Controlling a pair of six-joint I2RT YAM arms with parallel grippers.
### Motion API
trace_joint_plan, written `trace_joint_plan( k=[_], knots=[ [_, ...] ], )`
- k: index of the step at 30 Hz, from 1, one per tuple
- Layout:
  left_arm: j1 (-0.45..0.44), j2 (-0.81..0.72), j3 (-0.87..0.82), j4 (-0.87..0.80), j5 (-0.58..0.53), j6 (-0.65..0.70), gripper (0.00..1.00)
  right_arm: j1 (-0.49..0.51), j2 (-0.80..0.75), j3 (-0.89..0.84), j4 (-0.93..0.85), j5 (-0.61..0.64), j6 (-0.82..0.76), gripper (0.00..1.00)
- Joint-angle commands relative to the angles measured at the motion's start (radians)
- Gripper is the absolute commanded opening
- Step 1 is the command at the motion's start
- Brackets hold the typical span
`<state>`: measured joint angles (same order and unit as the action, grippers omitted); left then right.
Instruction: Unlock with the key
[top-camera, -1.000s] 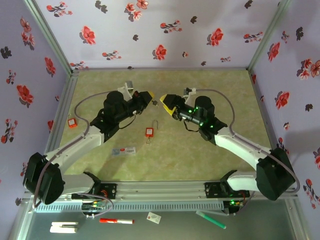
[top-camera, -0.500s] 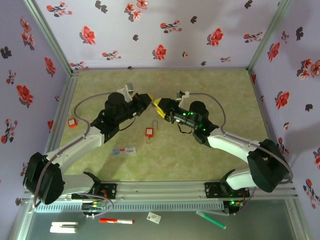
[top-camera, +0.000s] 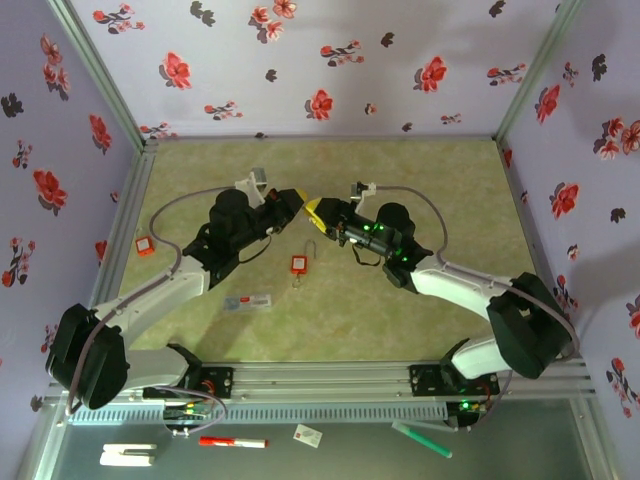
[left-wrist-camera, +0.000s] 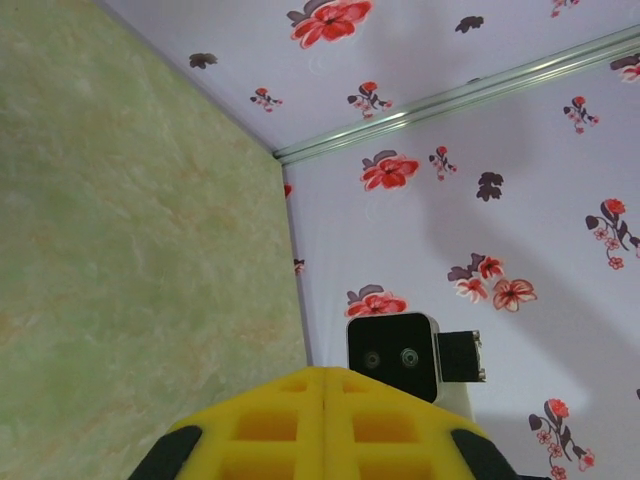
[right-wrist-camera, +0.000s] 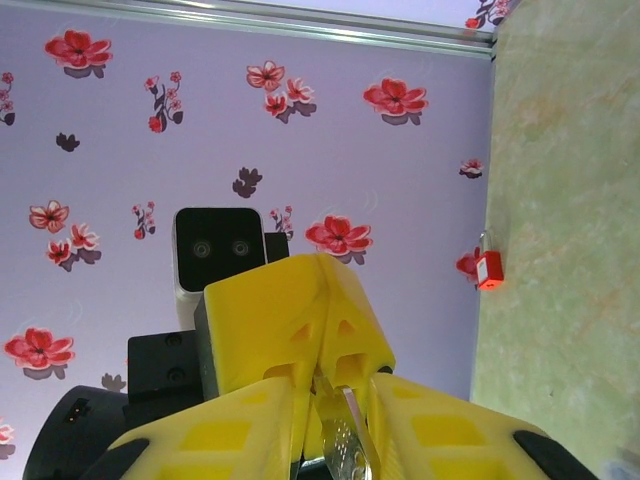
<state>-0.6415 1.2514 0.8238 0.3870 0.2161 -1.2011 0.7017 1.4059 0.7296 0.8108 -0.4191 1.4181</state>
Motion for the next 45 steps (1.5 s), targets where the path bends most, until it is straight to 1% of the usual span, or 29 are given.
trace_joint_plan(
  k=[1, 5, 9, 15, 17, 24, 25, 26, 27, 29, 31, 33, 35, 38, 41, 45],
  knots=[
    [-0.007, -0.005, -0.014, 0.05, -0.015, -0.009, 0.0, 0.013, 0.013, -0.011, 0.086, -0.002, 0.021, 0.24],
    [-0.007, -0.001, -0.017, 0.065, -0.015, -0.015, 0.0, 0.018, 0.019, -0.013, 0.113, -0.007, 0.031, 0.22],
    [-0.009, 0.003, -0.021, 0.075, -0.015, -0.018, 0.0, 0.018, 0.023, -0.015, 0.123, -0.008, 0.035, 0.18],
    [-0.009, 0.005, -0.032, 0.092, -0.018, -0.024, 0.0, 0.017, 0.024, -0.016, 0.132, -0.011, 0.046, 0.06],
    [-0.009, 0.005, -0.035, 0.096, -0.02, -0.022, 0.0, 0.018, 0.025, -0.018, 0.139, -0.009, 0.051, 0.0],
    [-0.008, 0.005, -0.066, 0.11, -0.043, -0.024, 0.0, 0.018, 0.01, -0.008, 0.139, -0.027, 0.04, 0.0],
    [-0.008, 0.003, -0.072, 0.106, -0.051, -0.027, 0.06, 0.017, 0.001, -0.007, 0.124, -0.025, 0.035, 0.0],
    [-0.006, 0.0, -0.076, 0.103, -0.055, -0.028, 0.21, 0.018, -0.008, -0.007, 0.102, -0.024, 0.024, 0.0],
    [-0.002, -0.004, -0.077, 0.099, -0.055, -0.028, 0.32, 0.018, -0.019, -0.005, 0.08, -0.02, 0.012, 0.0],
    [0.016, -0.025, -0.07, 0.047, -0.057, -0.016, 0.63, 0.018, -0.05, -0.001, 0.005, -0.011, -0.028, 0.0],
    [0.048, -0.06, -0.038, -0.083, -0.062, 0.019, 0.81, 0.018, -0.098, 0.02, -0.138, 0.003, -0.096, 0.0],
    [0.088, -0.102, 0.016, -0.298, -0.082, 0.078, 0.93, 0.018, -0.158, 0.074, -0.4, 0.037, -0.211, 0.0],
    [0.141, -0.125, 0.095, -0.55, -0.094, 0.152, 0.96, 0.017, -0.212, 0.141, -0.675, 0.099, -0.34, 0.0],
    [0.221, -0.115, 0.204, -0.844, -0.117, 0.266, 0.96, 0.014, -0.269, 0.185, -0.86, 0.159, -0.435, 0.0],
    [0.288, -0.123, 0.238, -0.995, -0.163, 0.329, 0.97, 0.01, -0.299, 0.201, -0.947, 0.174, -0.47, 0.0],
    [0.369, -0.141, 0.248, -1.068, -0.185, 0.406, 0.97, 0.01, -0.319, 0.188, -0.993, 0.18, -0.481, 0.0]
  ],
)
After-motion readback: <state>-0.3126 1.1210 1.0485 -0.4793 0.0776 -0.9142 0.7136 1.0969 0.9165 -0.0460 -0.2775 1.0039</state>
